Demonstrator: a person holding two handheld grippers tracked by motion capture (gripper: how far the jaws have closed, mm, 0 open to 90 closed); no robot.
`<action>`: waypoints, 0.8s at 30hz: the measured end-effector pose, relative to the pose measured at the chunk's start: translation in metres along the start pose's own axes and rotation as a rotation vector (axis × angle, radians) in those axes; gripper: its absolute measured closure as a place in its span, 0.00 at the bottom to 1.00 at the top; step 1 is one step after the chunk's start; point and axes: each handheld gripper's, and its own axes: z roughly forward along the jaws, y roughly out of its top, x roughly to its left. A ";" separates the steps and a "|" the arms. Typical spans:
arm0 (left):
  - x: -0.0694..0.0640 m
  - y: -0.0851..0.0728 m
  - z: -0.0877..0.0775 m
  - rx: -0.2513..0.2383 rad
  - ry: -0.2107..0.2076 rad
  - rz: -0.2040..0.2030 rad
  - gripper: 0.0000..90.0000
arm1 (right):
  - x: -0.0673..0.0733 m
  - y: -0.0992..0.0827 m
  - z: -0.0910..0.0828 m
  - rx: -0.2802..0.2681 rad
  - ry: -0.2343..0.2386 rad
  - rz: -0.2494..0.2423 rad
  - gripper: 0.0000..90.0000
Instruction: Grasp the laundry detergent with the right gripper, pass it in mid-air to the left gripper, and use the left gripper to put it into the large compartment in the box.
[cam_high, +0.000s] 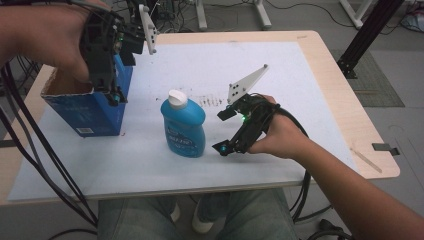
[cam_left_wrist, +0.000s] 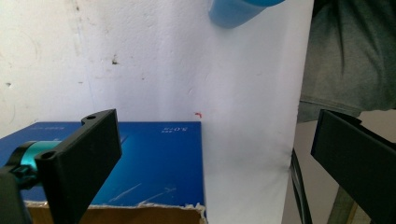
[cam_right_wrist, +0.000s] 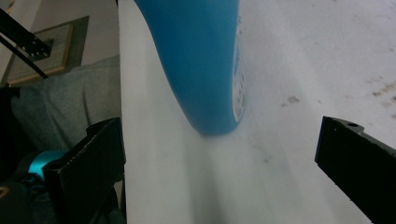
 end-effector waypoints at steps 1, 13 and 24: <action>-0.001 0.000 0.000 0.003 0.000 0.000 0.02 | 0.000 0.000 0.005 -0.009 0.001 -0.002 0.01; -0.001 -0.006 0.002 -0.003 0.001 0.001 0.02 | 0.004 0.000 0.038 -0.090 0.001 0.030 0.01; -0.002 -0.010 0.003 -0.010 -0.001 -0.012 0.02 | 0.009 0.007 0.057 -0.174 -0.009 0.038 0.01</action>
